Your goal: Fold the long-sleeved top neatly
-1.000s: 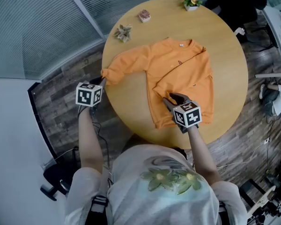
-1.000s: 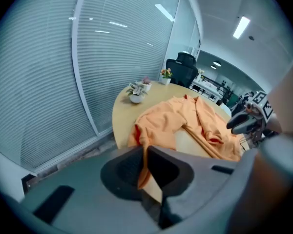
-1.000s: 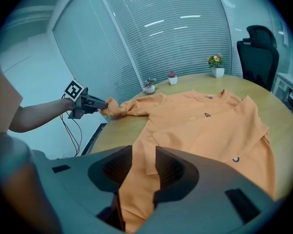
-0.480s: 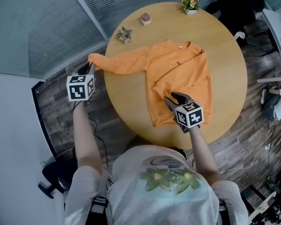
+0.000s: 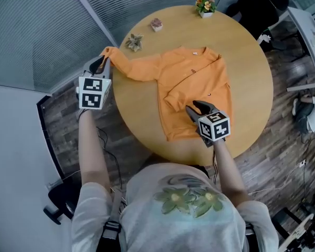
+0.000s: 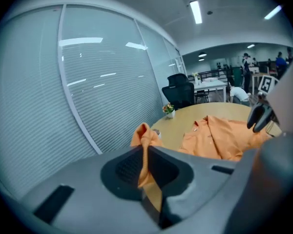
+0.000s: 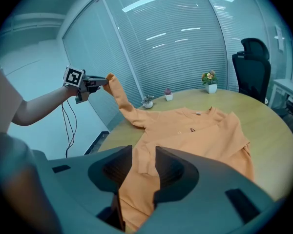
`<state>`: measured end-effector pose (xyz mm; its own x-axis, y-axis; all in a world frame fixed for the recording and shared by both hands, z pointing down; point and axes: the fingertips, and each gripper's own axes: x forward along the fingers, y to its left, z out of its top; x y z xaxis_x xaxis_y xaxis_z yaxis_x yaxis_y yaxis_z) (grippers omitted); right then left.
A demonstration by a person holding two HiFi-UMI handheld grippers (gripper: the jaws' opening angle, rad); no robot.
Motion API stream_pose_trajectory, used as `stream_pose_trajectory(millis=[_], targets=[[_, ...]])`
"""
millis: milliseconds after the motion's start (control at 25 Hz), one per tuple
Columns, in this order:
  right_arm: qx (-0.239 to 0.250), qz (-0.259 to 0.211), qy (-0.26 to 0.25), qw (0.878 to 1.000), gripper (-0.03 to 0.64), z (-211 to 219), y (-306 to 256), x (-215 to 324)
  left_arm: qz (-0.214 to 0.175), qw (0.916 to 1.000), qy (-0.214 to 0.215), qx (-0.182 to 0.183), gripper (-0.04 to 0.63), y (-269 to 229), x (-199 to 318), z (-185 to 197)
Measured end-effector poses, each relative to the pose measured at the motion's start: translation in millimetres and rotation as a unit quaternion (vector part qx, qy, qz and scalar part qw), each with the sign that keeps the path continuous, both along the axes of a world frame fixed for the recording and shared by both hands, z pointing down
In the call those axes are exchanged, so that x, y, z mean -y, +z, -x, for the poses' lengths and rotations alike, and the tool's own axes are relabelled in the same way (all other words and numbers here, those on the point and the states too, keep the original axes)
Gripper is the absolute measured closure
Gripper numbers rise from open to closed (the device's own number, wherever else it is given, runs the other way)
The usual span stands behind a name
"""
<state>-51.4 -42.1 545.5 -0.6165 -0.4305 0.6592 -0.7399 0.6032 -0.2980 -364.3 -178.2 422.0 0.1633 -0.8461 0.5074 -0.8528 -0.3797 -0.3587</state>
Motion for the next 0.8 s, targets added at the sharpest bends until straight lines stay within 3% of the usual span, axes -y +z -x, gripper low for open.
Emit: stream_pose_trajectory(millis=[200, 400, 600, 800], targets=[[0.003, -0.006, 0.01, 1.0, 0.457, -16.0, -7.1, -2.4, -0.047, 0.9925, 0.1, 0.052, 0.565, -23.5, 11.4, -60.5], [0.005, -0.009, 0.027, 1.0, 0.457, -38.6, -11.5, -6.0, -0.064, 0.9759, 0.196, 0.072, 0.565, -30.6, 14.1, -130.5], [0.007, -0.01, 0.048, 0.999, 0.457, -62.6, -15.1, -11.7, -0.07, 0.9481, 0.298, 0.087, 0.565, -26.9, 3.0, -209.3], [0.007, -0.005, 0.074, 0.997, 0.457, -90.9, -12.5, -20.1, -0.062, 0.9086, 0.399, 0.106, 0.565, -4.8, -22.7, -292.2]])
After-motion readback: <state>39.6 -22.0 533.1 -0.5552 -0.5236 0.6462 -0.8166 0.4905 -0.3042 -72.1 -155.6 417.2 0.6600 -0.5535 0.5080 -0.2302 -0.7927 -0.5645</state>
